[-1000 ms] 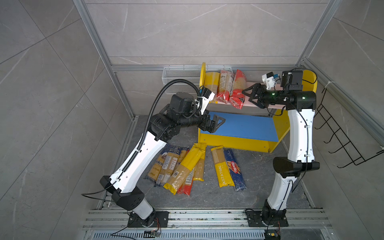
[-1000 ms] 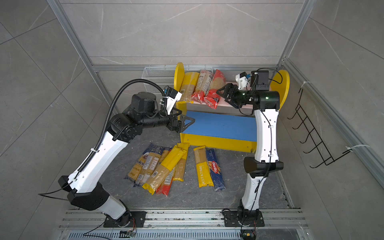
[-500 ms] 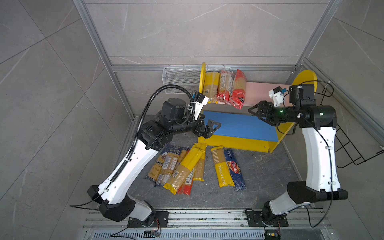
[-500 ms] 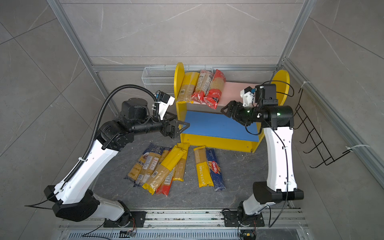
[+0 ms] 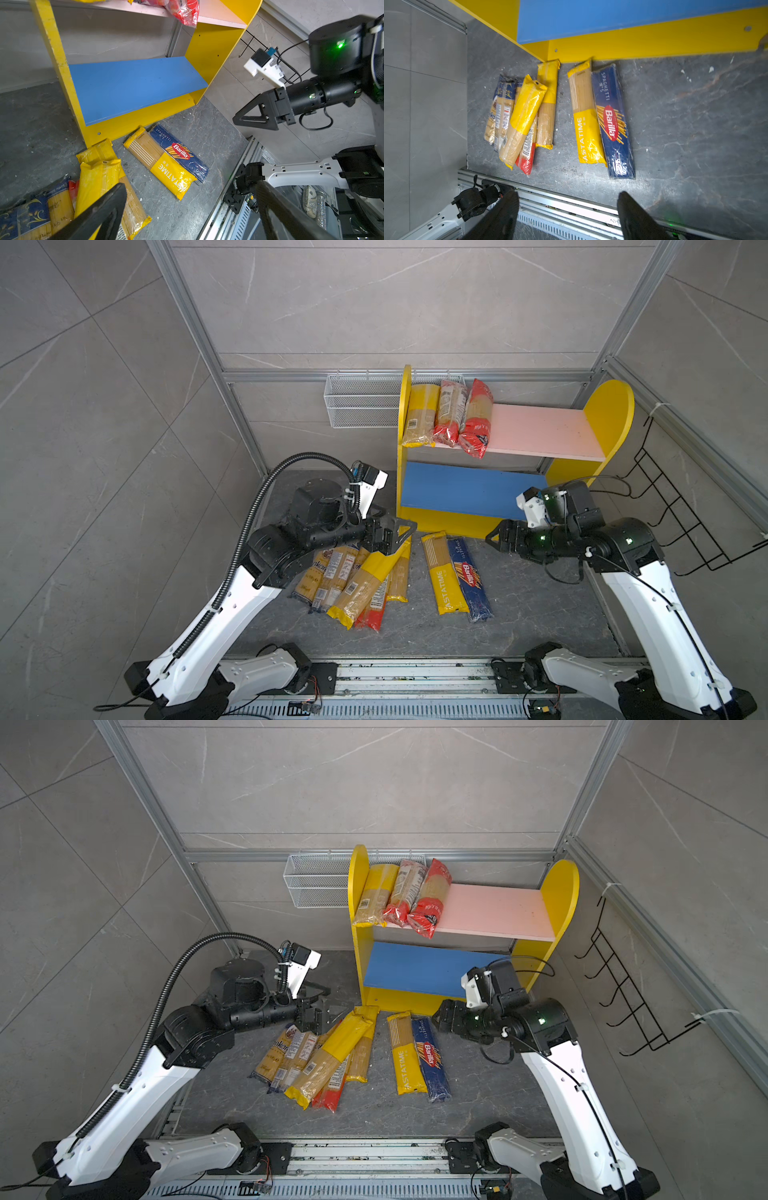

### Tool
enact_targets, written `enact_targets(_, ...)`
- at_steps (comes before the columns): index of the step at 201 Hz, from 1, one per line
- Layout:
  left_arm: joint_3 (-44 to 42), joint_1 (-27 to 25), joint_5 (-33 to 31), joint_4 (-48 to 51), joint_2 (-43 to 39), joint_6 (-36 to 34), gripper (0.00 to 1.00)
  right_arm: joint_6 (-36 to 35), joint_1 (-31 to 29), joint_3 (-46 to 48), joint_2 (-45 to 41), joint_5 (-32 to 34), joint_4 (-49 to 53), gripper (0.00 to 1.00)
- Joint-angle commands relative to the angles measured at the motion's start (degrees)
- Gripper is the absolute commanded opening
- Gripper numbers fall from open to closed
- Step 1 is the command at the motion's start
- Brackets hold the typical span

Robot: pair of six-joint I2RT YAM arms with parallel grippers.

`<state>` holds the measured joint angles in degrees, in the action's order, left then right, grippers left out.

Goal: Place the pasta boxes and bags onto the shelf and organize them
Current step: 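Lower both grippers back toward the remaining bags on the floor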

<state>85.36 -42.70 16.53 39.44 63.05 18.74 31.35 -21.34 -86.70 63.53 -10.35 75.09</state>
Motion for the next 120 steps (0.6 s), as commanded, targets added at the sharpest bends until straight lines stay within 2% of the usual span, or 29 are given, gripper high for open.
enact_targets(1,-3.2,0.2,-0.5,0.1,-4.0,3.0,1.0,5.6,-3.1,7.2,-2.3,4.1,-2.2,0.77)
enact_targets(68,-18.4,0.2,-3.5,2.6,-17.5,9.9,1.0,11.9,-15.6,22.9,0.7,7.4,-12.7,0.77)
enact_targets(96,-23.2,0.2,-5.9,3.7,-21.4,11.8,1.0,11.0,-17.0,26.9,6.9,5.6,-20.0,0.78)
enact_targets(120,-25.1,0.2,-8.1,3.7,-21.7,13.1,1.0,8.0,-17.1,26.4,13.9,4.9,-23.0,0.79)
